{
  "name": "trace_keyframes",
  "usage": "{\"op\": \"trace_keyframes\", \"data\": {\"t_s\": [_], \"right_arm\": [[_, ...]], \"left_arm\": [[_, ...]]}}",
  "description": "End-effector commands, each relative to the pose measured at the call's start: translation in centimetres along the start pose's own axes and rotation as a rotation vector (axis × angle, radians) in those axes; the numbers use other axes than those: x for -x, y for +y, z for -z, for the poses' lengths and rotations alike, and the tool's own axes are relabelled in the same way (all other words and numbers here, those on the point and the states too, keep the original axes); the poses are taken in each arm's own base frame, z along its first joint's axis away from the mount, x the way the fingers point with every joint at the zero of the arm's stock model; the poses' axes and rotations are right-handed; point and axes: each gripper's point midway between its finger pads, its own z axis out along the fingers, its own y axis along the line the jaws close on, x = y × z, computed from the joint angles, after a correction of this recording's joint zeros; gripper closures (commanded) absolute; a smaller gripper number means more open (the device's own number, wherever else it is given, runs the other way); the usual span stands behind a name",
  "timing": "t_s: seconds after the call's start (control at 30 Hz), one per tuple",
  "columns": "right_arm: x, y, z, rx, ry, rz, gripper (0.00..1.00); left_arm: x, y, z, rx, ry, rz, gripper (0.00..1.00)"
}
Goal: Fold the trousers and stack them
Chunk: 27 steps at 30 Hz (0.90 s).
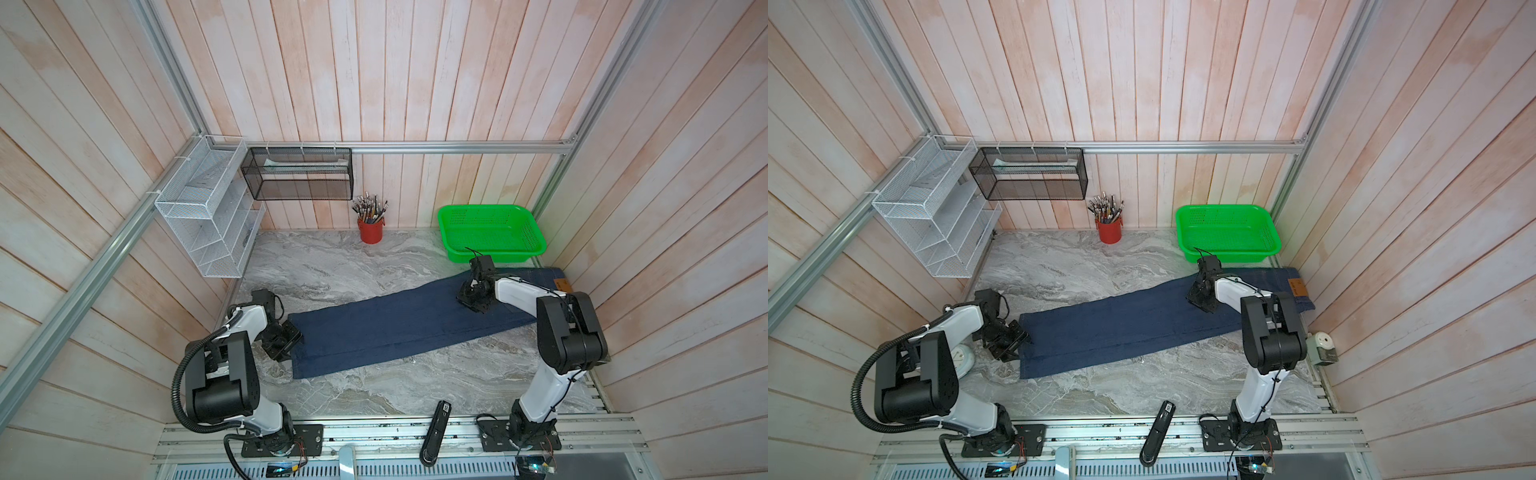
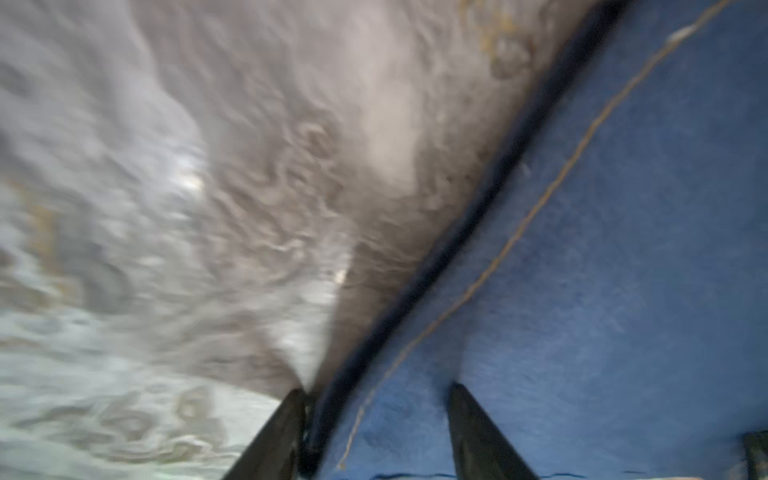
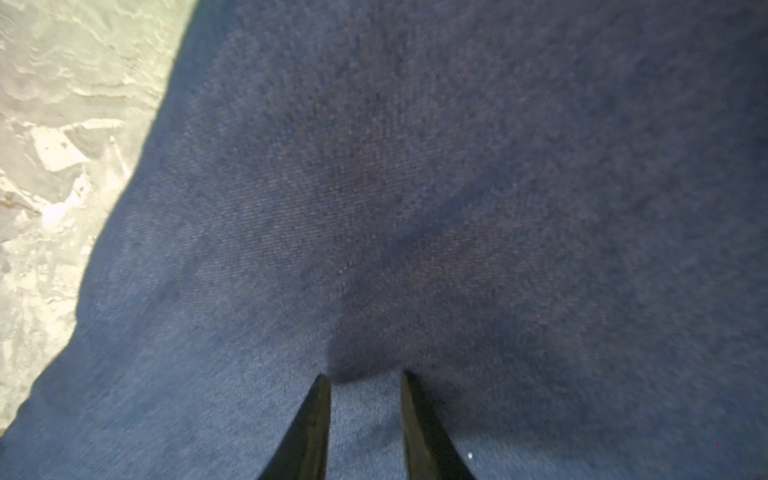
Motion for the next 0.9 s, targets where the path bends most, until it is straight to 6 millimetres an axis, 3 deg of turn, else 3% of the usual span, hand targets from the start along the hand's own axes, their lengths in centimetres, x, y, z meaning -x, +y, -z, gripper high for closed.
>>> {"op": "trace_keyframes", "data": {"t_s": [0.0, 0.1, 0.27, 0.5, 0.7, 0.87], "right_arm": [[-2.9, -2.4, -0.3, -0.082, 0.109, -0.008, 0.68], [-2.8, -2.2, 0.0, -0.073, 0.104, -0.005, 0.68], [-2.8, -2.0, 0.2, -0.066, 0.105, -0.004, 0.68], [-2.6, -1.6, 0.7, -0.056, 0.097, -0.003, 0.68], [-2.2, -0.6, 1.4, -0.041, 0.083, 0.010, 0.68], [-2.4, 0.9, 2.0, -0.020, 0.082, 0.035, 0.68]], "left_arm": [[-1.1, -0.8, -2.8, -0.032, 0.046, -0.015, 0.58], [-1.6, -0.6, -3.2, -0.036, 0.048, -0.005, 0.71], [-0.5, -0.7, -1.5, -0.006, -0.022, -0.016, 1.00], [1.4, -1.0, 1.7, 0.026, -0.147, -0.047, 1.00], [2.8, -1.8, 6.0, 0.046, -0.266, -0.086, 1.00], [4.5, -1.2, 9.5, 0.103, -0.364, -0.087, 1.00]]}}
